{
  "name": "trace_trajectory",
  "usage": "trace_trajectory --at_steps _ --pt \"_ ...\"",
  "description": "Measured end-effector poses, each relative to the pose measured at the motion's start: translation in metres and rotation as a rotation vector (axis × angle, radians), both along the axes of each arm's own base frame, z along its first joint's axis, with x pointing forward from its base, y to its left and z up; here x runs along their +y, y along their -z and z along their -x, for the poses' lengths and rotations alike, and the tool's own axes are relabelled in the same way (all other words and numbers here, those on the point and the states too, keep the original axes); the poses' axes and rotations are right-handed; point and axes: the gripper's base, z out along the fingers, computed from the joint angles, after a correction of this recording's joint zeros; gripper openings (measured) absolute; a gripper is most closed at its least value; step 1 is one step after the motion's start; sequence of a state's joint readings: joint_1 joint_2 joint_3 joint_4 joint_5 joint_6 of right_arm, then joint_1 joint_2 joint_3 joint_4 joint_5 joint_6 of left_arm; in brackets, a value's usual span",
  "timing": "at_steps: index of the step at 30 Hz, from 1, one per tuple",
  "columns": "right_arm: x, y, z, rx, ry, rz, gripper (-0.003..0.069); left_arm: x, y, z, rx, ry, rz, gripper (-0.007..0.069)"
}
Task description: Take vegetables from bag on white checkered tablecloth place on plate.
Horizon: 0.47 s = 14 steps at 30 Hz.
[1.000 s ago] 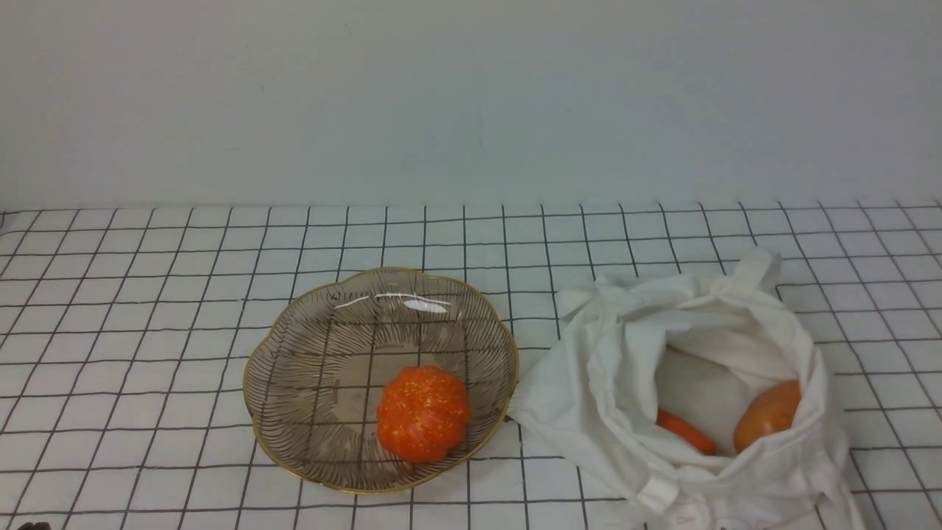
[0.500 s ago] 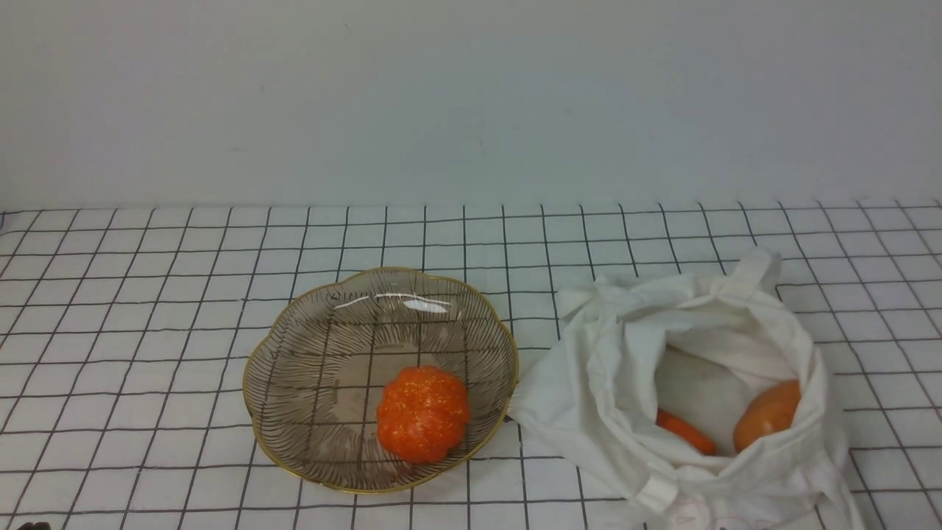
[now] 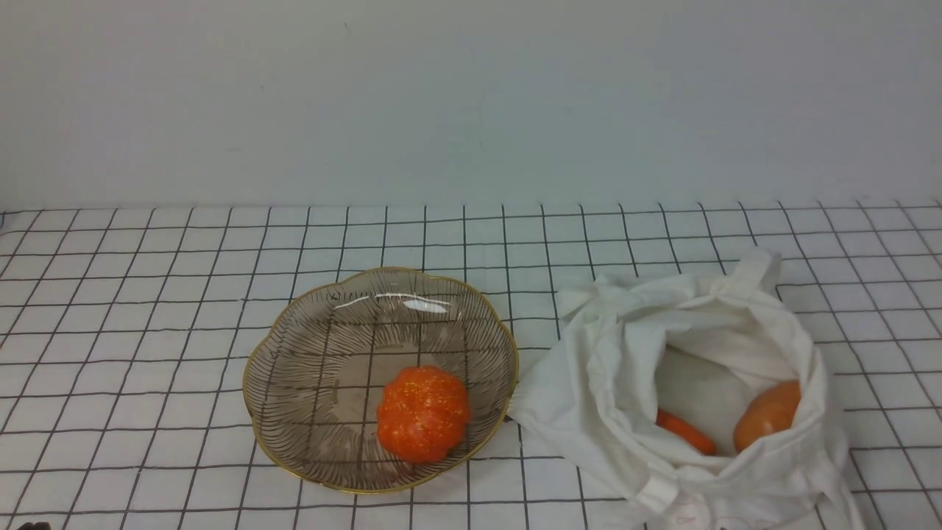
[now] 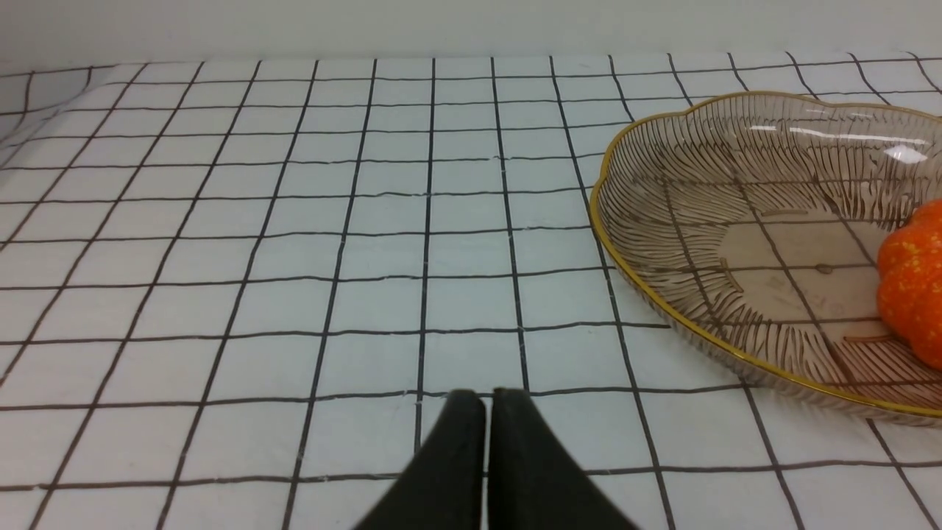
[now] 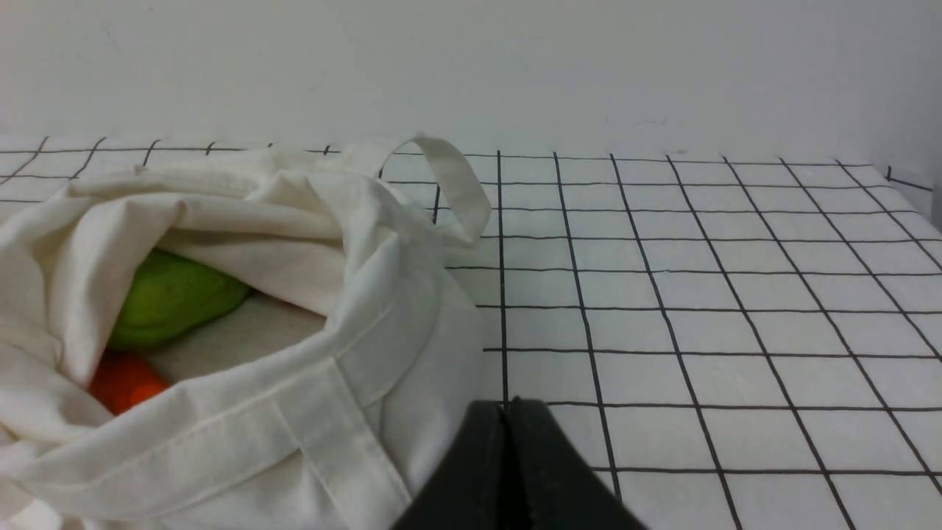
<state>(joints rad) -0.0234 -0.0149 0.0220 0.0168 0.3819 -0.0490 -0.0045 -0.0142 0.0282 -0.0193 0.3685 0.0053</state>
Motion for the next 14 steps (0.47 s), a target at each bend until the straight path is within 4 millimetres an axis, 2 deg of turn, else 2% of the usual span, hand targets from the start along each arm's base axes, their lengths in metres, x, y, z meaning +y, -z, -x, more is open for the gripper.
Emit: trace_trajectory --at_steps 14 --pt "0.0000 0.0000 0.0000 0.000 0.000 0.000 -0.0014 0.0000 0.0000 0.0000 0.000 0.000 0.000 -0.0008"
